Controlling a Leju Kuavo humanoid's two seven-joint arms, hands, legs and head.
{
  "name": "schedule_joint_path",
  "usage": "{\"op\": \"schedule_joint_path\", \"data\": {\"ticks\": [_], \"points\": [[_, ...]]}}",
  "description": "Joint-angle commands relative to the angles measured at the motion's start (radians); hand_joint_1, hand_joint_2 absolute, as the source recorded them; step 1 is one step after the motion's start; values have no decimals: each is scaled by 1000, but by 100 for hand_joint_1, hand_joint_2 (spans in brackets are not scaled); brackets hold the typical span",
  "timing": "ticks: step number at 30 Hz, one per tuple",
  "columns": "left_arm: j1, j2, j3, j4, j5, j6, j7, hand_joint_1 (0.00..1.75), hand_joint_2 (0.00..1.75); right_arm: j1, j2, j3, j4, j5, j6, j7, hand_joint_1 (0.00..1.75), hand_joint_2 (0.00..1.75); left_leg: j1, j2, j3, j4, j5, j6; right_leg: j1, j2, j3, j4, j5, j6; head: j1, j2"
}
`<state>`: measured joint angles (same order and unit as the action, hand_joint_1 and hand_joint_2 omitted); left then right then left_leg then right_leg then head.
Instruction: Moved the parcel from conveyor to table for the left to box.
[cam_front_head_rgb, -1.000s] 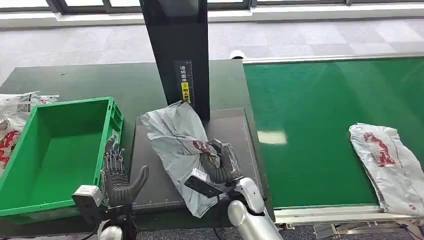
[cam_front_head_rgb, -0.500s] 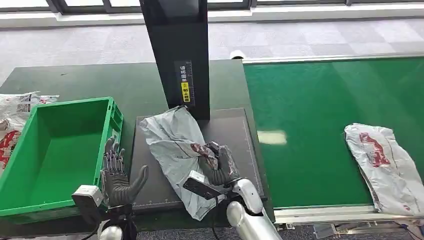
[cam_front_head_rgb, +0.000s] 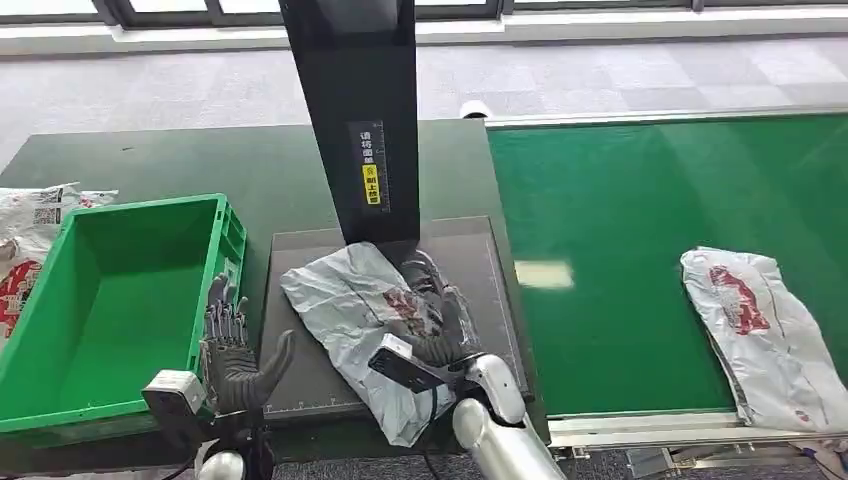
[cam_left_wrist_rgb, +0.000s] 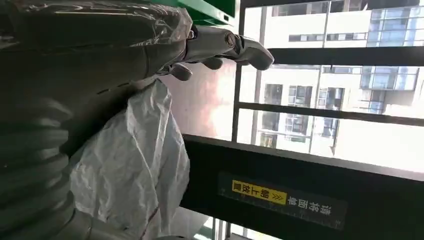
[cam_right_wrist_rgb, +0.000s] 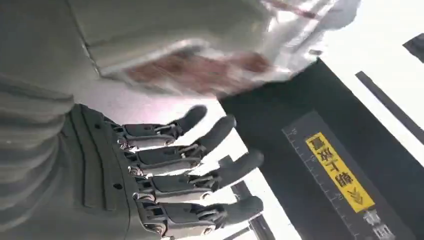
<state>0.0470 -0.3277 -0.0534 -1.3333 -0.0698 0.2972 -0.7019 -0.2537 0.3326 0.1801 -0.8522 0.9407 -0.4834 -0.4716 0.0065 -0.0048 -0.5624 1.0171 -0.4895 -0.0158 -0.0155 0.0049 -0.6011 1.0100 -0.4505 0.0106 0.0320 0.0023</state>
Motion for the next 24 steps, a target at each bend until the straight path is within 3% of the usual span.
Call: {"op": "schedule_joint_path", "data": {"ticks": [1, 8, 12, 16, 24], "points": [[-50, 2, 58, 50, 1, -1, 4, 0, 175, 41, -33, 93, -204, -226, -53, -176, 0, 175, 0, 0, 0, -1, 0, 0, 0, -1, 0, 0, 0, -1, 0, 0], [-53, 5, 52, 53, 6, 6, 4, 0, 175, 32, -32, 92, -169, -222, -82, -186, 0, 175, 0, -1, 2, -1, 1, 0, 1, -1, 1, -2, 0, -1, 0, 0], [-62, 10, 48, 91, -6, 25, 4, 0, 175, 71, -36, 108, -265, -208, -182, -227, 0, 175, 0, 0, 1, -1, 0, 0, 0, -1, 1, -1, 0, -1, 0, 0], [-78, 10, 40, 123, -21, 36, 4, 0, 175, 94, -34, 127, -320, -202, -190, -223, 0, 175, 0, -1, 2, -2, 1, 0, 0, -2, 2, -2, 0, -1, 0, 0], [-177, -21, -156, 338, -185, 23, 4, 0, 175, 166, -38, 88, -601, -343, -215, -227, 0, 175, 0, -9, 3, -2, 2, 1, 0, -10, 4, -3, -1, -1, 0, 0]]}}
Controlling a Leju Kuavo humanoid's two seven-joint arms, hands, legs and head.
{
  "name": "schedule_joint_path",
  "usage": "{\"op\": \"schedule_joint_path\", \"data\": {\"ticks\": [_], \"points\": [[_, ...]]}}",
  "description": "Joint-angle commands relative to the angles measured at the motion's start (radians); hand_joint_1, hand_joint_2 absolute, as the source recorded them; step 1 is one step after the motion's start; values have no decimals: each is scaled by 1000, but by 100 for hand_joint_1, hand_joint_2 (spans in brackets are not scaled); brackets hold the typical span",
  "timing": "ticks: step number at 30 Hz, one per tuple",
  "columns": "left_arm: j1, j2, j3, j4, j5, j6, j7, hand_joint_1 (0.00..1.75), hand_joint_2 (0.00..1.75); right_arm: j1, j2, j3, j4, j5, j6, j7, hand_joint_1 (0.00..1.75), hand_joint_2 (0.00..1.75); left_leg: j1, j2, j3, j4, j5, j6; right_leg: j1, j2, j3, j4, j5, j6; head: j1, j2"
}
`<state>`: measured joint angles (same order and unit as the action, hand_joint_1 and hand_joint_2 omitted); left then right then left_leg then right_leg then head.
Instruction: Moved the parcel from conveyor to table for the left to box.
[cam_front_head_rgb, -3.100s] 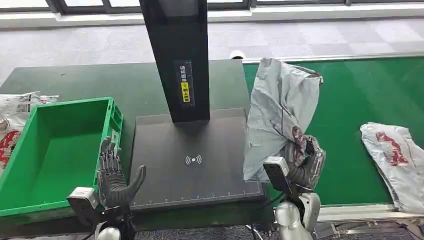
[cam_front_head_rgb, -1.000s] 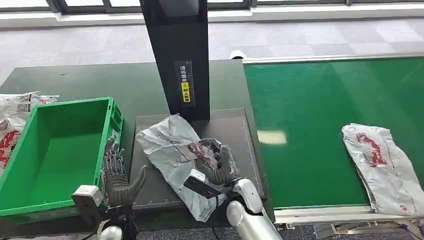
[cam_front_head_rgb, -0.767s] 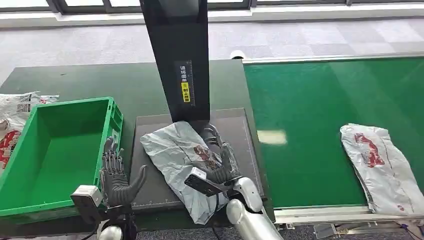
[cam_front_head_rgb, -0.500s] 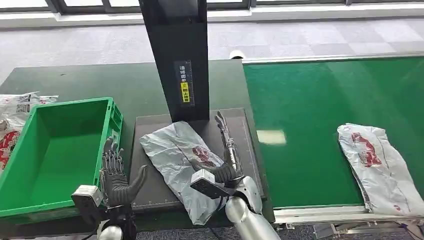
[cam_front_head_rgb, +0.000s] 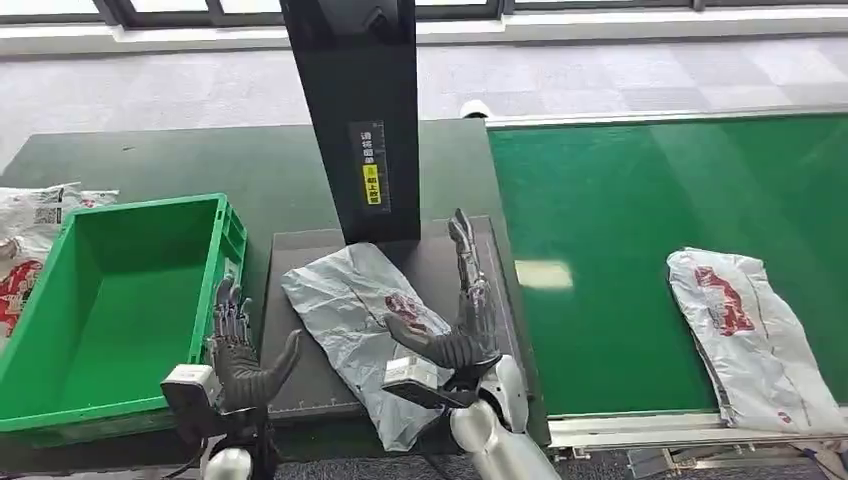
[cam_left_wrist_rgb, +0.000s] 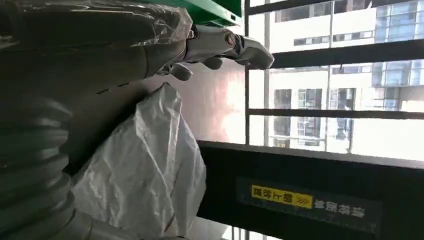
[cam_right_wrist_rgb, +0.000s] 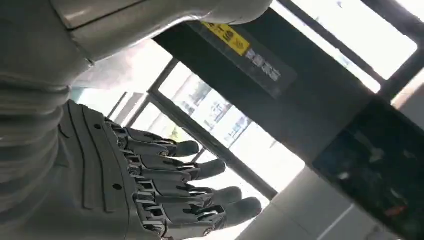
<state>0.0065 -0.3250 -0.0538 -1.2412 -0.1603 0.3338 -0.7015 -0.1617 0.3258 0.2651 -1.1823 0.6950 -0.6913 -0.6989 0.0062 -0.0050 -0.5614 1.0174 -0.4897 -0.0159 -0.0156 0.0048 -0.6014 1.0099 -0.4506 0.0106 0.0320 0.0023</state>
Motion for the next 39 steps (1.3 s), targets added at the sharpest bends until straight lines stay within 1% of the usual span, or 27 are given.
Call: {"op": "schedule_joint_path", "data": {"ticks": [1, 4, 6, 7, 8, 10, 11, 14, 15, 16, 17, 19, 24, 26, 28, 30, 32, 33, 34, 36, 37, 39], "points": [[-145, -24, -189, 254, -84, -4, 3, 0, 175, 67, -34, 0, -261, -109, -7, 1, 0, 175, 0, -7, 2, -3, 2, 1, 0, -8, 5, -3, -1, -1, 0, 0], [-178, -24, -274, 286, -44, -2, 3, 0, 175, 47, -35, -11, -234, -122, -7, 1, 0, 175, -1, -5, 0, 0, 1, 1, 0, -6, 1, 0, -1, 0, 0, 0], [-202, -24, -312, 316, -21, 1, 3, 0, 175, 34, -36, -16, -220, -136, -7, 1, 0, 175, -1, -4, 2, -1, 2, 1, 0, -6, 3, -2, 0, -1, 0, 0], [-221, -24, -338, 343, -8, 3, 3, 0, 175, 28, -32, -23, -216, -136, -7, 1, 0, 175, -1, -2, 0, 0, 1, 1, -1, -3, 1, 0, 0, 0, 0, 0], [-233, -24, -355, 361, 8, -5, 3, 0, 175, 25, -29, -30, -214, -137, -7, 1, 0, 175, -1, -2, 0, 0, 1, 1, 0, -4, 1, -1, 0, 0, 0, 0], [-245, -24, -371, 373, 16, 0, 3, 0, 175, 20, -29, -35, -210, -137, -7, 1, 0, 175, -1, -4, 1, -1, 2, 1, 0, -6, 2, -2, 0, -1, 0, 0], [-258, -24, -383, 397, 13, 5, 3, 0, 175, 25, -27, -40, -214, -135, -7, 1, 0, 175, -1, -2, 0, 0, 1, 1, 0, -3, 0, -1, 0, 0, 0, 0], [-288, -24, -408, 445, 13, 22, 10, 0, 175, 41, -28, -46, -224, -135, -7, 1, 0, 175, -1, -2, 1, 0, 1, 1, 0, -4, 1, -1, 1, 0, 0, 0], [-308, -24, -428, 480, -4, 50, 22, 0, 175, 54, -26, -57, -234, -131, -7, 1, 0, 175, 0, -3, 2, -1, 2, 1, 0, -5, 2, -2, 1, 0, 0, 0], [-312, -24, -435, 488, -11, 59, 25, 0, 175, 56, -26, -57, -235, -131, -7, 1, 0, 175, -1, -2, 1, 0, 1, 1, 0, -3, 1, 0, 0, 0, 0, 0], [-312, -24, -435, 488, -11, 59, 25, 0, 175, 56, -26, -57, -235, -131, -7, 1, 0, 175, -1, -4, 1, -1, 2, 1, 0, -5, 2, -2, 0, 0, 0, 0], [-312, -24, -435, 488, -11, 59, 25, 0, 175, 56, -26, -57, -235, -131, -7, 1, 0, 175, -1, 1, 2, 0, 0, 1, 0, 0, 2, -1, 0, 0, 0, 0], [-312, -24, -435, 488, -11, 59, 25, 0, 175, 56, -26, -57, -235, -131, -7, 1, 0, 175, -1, 1, 2, 0, 0, 0, 0, 0, 2, -1, 1, 0, 0, 0], [-334, -24, -475, 536, -59, 122, 66, 0, 175, 69, -21, -71, -247, -124, -7, 1, 0, 175, -1, 1, 3, -1, 0, 1, 0, 0, 3, -2, 1, 0, 0, 0], [-375, -24, -562, 617, -190, 248, 189, 0, 175, 92, -16, -83, -272, -112, -7, 1, 0, 175, 0, 0, 3, -1, 1, 1, 0, -1, 3, -2, 1, 0, 0, 0], [-402, -24, -622, 659, -244, 292, 278, 0, 175, 105, -14, -91, -290, -105, -7, 1, 0, 175, -1, -3, 3, -2, 1, 1, 0, -4, 4, -3, 0, 0, 0, 0], [-433, -24, -682, 703, -289, 308, 384, 0, 175, 117, -6, -104, -311, -95, -7, 1, 0, 175, -1, -1, 2, 0, 0, 1, -1, -2, 2, -1, 0, 0, 0, 0], [-441, -24, -693, 720, -306, 318, 412, 0, 175, 121, -5, -106, -317, -93, -7, 1, 0, 175, -1, -2, 2, -1, 1, 1, -1, -3, 3, -1, 0, 0, 0, 0], [-452, -24, -712, 739, -334, 319, 454, 0, 175, 127, -4, -107, -324, -90, -7, 1, 0, 175, -1, 0, 2, 0, 0, 1, -1, -1, 2, -1, 0, 0, 0, 0], [-455, -24, -716, 744, -341, 316, 464, 0, 175, 128, -4, -109, -326, -89, -7, 1, 0, 175, -1, -1, 4, -3, 1, 1, 0, -2, 5, -3, 1, -1, 0, 0], [-455, -24, -716, 744, -341, 316, 464, 0, 175, 128, -4, -109, -326, -89, -7, 1, 0, 175, -1, 2, 2, -1, 0, 0, -1, 1, 2, -1, 0, 0, 0, 0], [-455, -24, -716, 744, -341, 316, 464, 0, 175, 128, -4, -109, -326, -89, -7, 1, 0, 175, 0, 1, 5, -3, 0, 0, 0, 0, 5, -3, 1, -1, 0, 0]]}}
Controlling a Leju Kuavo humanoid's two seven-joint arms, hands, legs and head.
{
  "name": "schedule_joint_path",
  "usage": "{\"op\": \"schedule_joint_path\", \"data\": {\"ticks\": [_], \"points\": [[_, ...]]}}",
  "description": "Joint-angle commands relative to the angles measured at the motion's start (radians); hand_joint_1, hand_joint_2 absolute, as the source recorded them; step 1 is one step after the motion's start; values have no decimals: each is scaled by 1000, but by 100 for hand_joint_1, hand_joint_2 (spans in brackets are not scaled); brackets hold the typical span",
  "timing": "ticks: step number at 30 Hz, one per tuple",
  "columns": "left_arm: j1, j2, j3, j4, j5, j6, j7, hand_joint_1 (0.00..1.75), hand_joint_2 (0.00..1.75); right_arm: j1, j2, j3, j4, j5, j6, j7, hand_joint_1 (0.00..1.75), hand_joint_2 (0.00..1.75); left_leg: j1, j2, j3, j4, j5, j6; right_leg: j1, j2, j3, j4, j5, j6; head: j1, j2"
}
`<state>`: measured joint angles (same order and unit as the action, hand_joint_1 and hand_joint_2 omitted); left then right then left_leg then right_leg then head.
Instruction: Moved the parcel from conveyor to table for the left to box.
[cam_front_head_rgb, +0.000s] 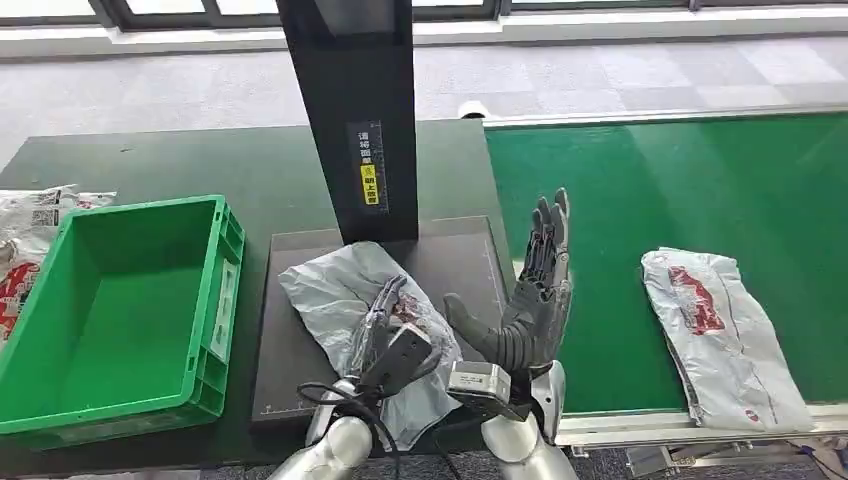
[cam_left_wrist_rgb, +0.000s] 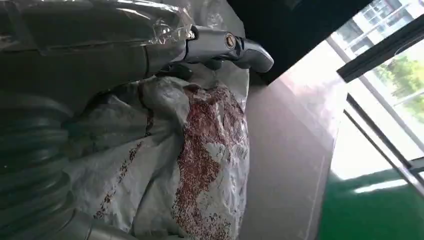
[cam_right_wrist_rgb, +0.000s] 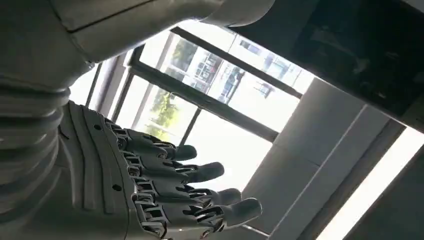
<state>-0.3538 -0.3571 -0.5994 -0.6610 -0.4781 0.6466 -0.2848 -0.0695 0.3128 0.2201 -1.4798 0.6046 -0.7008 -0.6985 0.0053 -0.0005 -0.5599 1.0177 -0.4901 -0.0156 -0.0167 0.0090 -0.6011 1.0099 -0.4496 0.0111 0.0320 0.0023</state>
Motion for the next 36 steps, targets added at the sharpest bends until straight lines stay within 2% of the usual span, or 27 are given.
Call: {"op": "schedule_joint_path", "data": {"ticks": [1, 36], "points": [[-94, 8, -170, 163, -23, 4, 47, 0, 175, 36, 9, -64, -28, 1, 3, 0, 0, 175, 1, -3, 4, -4, 1, 0, 1, -4, 5, -4, 0, -2, 0, 0], [-94, 8, -170, 163, -23, 4, 47, 0, 175, 36, 9, -64, -28, 1, 3, 0, 0, 175, 1, -1, 2, -2, 0, 0, 1, -2, 2, -2, 0, -1, 0, 0]]}}
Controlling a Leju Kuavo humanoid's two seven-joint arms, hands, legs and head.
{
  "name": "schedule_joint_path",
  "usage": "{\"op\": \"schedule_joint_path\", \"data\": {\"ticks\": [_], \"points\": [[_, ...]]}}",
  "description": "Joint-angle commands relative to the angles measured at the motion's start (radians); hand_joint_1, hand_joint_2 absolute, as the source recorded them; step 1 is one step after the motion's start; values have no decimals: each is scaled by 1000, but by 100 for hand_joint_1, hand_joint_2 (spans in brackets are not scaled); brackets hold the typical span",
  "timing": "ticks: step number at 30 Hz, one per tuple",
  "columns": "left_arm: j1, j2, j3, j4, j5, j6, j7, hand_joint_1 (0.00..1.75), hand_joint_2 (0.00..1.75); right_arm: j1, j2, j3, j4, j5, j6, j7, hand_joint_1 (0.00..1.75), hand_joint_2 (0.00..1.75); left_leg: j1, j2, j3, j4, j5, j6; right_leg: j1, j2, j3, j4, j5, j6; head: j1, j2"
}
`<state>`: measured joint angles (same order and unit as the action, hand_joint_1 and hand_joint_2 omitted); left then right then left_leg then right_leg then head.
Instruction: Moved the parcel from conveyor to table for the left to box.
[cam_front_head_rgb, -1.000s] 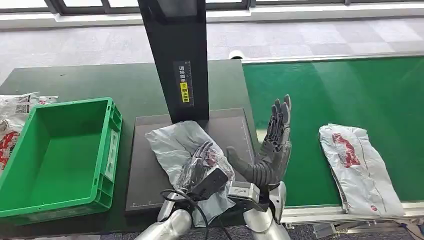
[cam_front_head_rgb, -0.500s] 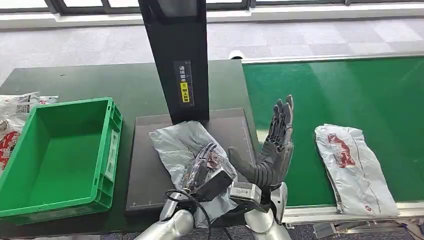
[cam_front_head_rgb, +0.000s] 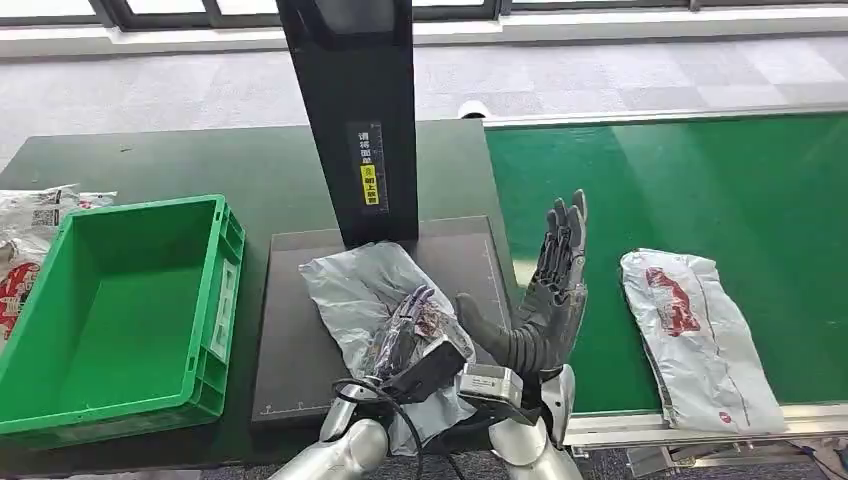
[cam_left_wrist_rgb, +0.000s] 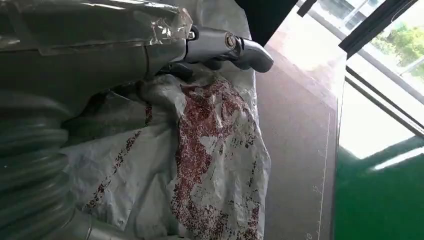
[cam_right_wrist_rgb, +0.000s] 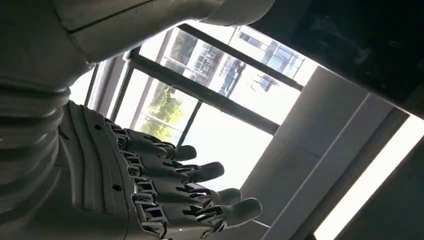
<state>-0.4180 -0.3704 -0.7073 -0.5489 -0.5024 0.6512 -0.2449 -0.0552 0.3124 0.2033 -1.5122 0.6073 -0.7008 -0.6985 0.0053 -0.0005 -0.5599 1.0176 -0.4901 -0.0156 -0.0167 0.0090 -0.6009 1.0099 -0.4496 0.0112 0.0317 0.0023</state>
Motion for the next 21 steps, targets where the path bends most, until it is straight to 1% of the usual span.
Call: {"op": "schedule_joint_path", "data": {"ticks": [1, 11, 12, 13, 14, 15, 17, 18, 21], "points": [[-30, 21, -62, 51, 1, -1, 7, 0, 175, 22, 9, -47, 4, -2, 3, 0, 0, 175, 0, -1, 1, -1, 0, 0, 0, -1, 2, -1, 0, -1, 0, 0], [-30, 21, -62, 51, 1, -1, 7, 0, 175, 22, 9, -47, 4, -2, 3, 0, 0, 175, 1, -1, 3, -2, 0, 0, 1, -2, 3, -2, 0, -1, 0, 0], [-7, 108, 108, -51, -501, 47, 500, 175, 175, 75, 21, -58, -35, -12, 3, 0, 0, 175, 1, -1, 2, -2, 0, 0, 1, -2, 2, -2, 0, -1, 0, 0], [17, 131, 229, -112, -676, -3, 421, 175, 175, 97, 15, -52, -56, -14, 3, 0, 0, 175, 1, 0, 1, -1, 0, 0, 1, 0, 1, -1, 0, -1, 0, 0], [49, 132, 335, -178, -748, -52, 371, 175, 175, 108, 14, -50, -67, -15, 3, 0, 0, 175, 1, 1, 4, -4, 1, -1, 1, 0, 3, -3, 1, -2, 0, 0], [84, 116, 437, -237, -823, -96, 323, 175, 175, 115, 13, -48, -73, -16, 3, 0, 0, 175, 1, 2, 3, -3, 0, -1, 1, 1, 3, -3, 1, -2, 0, 0], [96, 99, 469, -241, -862, -92, 316, 175, 175, 112, 14, -47, -69, -18, 3, 0, 0, 175, 1, 3, 3, -3, 0, -1, 1, 2, 2, -3, 1, -2, 0, 0], [104, 81, 516, -239, -924, -82, 314, 175, 175, 113, 11, -44, -67, -26, 3, 0, 0, 175, 1, 3, 2, -2, 0, -1, 1, 3, 1, -2, 1, -1, 0, 0], [104, 81, 516, -239, -924, -82, 314, 175, 175, 113, 11, -44, -67, -26, 3, 0, 0, 175, 1, 2, 2, -2, 0, -1, 1, 1, 1, -1, 0, -1, 0, 0]]}}
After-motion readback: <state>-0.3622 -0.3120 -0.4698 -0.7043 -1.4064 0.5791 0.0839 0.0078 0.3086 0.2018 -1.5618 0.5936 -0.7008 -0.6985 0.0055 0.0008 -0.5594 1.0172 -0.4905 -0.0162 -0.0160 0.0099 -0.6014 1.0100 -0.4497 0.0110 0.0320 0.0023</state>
